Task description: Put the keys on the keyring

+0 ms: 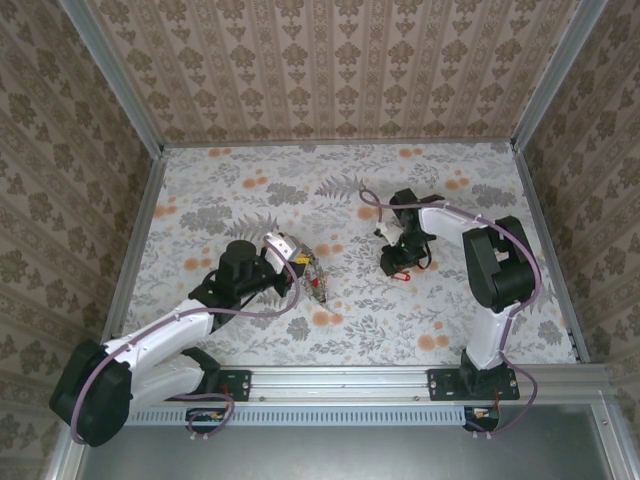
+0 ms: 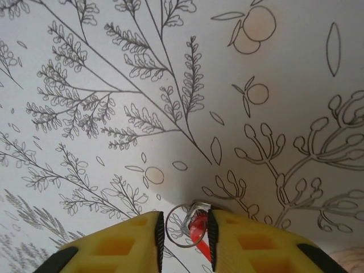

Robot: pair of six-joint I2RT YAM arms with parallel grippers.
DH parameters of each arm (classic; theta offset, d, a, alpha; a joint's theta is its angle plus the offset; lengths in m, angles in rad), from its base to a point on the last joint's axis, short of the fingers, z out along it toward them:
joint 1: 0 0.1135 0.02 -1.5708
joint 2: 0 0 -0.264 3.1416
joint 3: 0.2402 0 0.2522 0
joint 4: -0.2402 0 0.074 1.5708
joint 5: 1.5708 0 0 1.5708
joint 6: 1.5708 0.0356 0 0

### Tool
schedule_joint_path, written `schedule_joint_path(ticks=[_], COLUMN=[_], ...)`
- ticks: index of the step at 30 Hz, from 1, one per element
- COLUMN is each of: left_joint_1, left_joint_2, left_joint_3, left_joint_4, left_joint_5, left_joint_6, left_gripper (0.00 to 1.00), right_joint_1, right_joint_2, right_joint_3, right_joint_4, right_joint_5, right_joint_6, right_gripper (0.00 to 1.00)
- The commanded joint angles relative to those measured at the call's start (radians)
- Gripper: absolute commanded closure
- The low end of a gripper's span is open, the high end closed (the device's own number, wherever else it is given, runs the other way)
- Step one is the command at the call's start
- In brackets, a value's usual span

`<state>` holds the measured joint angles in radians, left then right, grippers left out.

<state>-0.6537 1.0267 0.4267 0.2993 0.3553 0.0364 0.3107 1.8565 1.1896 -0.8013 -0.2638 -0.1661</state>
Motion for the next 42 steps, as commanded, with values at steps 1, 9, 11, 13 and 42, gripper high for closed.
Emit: schedule_joint_path(ticks=[1,9,11,13,42], left_joint_1=[-0.001,-0.002,-0.003,-0.001,0.006], left_joint_2=[-0.001,-0.011,-0.014,-0.019,-0.065], left_joint_3=[0.027,0.035,0.032,0.028,0.018], left_joint_4=[0.009,-0.012,-0.011,-0.006,-0.023], left_joint_5=[0.010,0.012,0.011,0.010,0.019], left_joint_6=[-0.018,0.005,0.010,0.010,0.033], left_gripper=[1.00,1.00,1.00,1.00,1.00], right_joint_1=[0.017,0.053,0.056,0.052,0.026], right_joint_2=[-0.082,-0.287,-0.317,-0.330,-0.267], right_joint_3=[-0.038,-0.191,-0.220,-0.234,-0.364], right_joint_4=[0.033,0.185,0.183,0.143,0.373], right_joint_5=[0.052,0.050,0.072,0.065,0.086], right_joint_6=[-0.053,-0.500,-0.656,-0.841,-1.142], right_gripper=[0.68,0.63,0.63,0.65,0.70])
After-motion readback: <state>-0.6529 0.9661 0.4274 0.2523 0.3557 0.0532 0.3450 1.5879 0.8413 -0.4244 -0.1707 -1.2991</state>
